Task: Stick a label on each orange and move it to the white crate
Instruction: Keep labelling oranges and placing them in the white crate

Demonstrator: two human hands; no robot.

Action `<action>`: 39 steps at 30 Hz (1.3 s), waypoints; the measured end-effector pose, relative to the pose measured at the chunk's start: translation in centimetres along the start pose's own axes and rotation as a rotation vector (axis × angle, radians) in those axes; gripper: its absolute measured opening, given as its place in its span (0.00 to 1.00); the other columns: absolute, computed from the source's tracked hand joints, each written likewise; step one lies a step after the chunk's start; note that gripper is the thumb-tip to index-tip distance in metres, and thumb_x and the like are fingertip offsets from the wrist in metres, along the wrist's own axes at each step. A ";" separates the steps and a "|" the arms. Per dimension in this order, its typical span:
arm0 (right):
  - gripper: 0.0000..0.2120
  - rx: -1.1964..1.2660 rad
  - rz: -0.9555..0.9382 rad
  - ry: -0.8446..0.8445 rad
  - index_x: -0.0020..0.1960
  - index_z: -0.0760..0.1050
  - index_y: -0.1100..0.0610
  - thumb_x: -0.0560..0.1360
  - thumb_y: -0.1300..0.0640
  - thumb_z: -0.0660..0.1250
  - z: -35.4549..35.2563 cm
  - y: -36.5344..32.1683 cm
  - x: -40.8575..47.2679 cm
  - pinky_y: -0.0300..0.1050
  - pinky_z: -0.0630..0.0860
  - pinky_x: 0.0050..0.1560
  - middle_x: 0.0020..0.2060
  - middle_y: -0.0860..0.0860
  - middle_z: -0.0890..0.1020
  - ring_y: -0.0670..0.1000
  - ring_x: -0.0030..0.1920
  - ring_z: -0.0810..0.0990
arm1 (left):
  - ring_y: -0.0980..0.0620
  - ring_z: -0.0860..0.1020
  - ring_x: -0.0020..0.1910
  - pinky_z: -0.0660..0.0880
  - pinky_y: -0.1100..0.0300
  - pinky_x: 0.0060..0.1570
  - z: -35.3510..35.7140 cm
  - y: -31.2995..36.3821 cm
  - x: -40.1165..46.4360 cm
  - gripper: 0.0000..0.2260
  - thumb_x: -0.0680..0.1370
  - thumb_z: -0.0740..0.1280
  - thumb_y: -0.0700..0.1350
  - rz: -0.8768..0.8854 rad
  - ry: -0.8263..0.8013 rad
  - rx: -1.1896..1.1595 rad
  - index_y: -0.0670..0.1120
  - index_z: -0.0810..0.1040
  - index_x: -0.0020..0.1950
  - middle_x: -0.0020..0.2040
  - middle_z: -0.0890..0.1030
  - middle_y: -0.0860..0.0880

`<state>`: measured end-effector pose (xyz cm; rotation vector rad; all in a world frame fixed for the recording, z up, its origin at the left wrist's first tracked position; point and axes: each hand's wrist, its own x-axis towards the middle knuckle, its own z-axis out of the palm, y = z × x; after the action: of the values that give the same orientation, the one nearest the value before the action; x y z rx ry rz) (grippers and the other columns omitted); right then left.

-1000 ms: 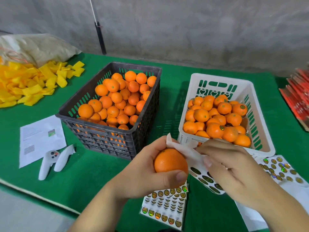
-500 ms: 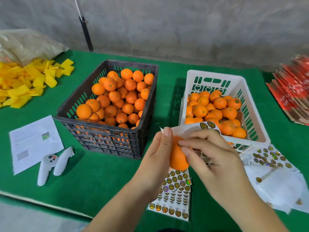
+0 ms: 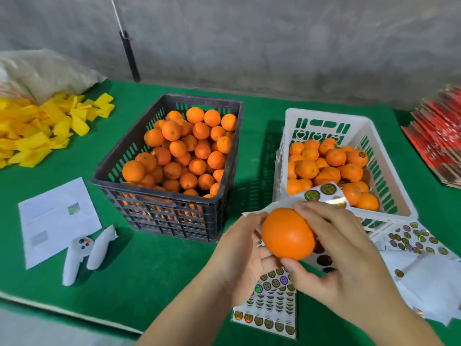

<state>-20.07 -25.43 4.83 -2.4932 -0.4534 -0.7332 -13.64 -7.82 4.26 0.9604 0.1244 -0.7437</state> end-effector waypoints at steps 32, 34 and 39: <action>0.17 1.103 0.897 0.350 0.65 0.83 0.52 0.77 0.55 0.69 7.2 11.4 8.2 0.54 0.85 0.52 0.62 0.53 0.86 0.56 0.61 0.86 | 0.34 0.68 0.70 0.74 0.48 0.55 -17.1 12.4 32.9 0.35 0.82 0.66 0.41 -0.018 0.231 2.447 0.56 0.51 0.84 0.76 0.58 0.42; 0.18 1.129 0.918 0.361 0.66 0.83 0.53 0.77 0.56 0.69 7.4 11.6 8.2 0.53 0.85 0.52 0.63 0.54 0.86 0.57 0.61 0.86 | 0.35 0.70 0.67 0.74 0.48 0.57 -17.4 12.2 33.8 0.30 0.83 0.63 0.42 0.118 0.325 2.523 0.56 0.55 0.83 0.74 0.60 0.42; 0.18 1.118 0.958 0.354 0.67 0.82 0.52 0.77 0.55 0.69 7.6 11.4 8.1 0.61 0.84 0.56 0.62 0.53 0.86 0.57 0.61 0.86 | 0.37 0.80 0.58 0.76 0.48 0.40 -17.1 13.6 33.4 0.35 0.79 0.73 0.47 0.076 0.348 2.390 0.53 0.56 0.80 0.72 0.63 0.42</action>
<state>-5.48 -29.26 -0.27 -1.2232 0.3880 -0.3232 23.62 -7.09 -10.02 3.3017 -0.7008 -0.3187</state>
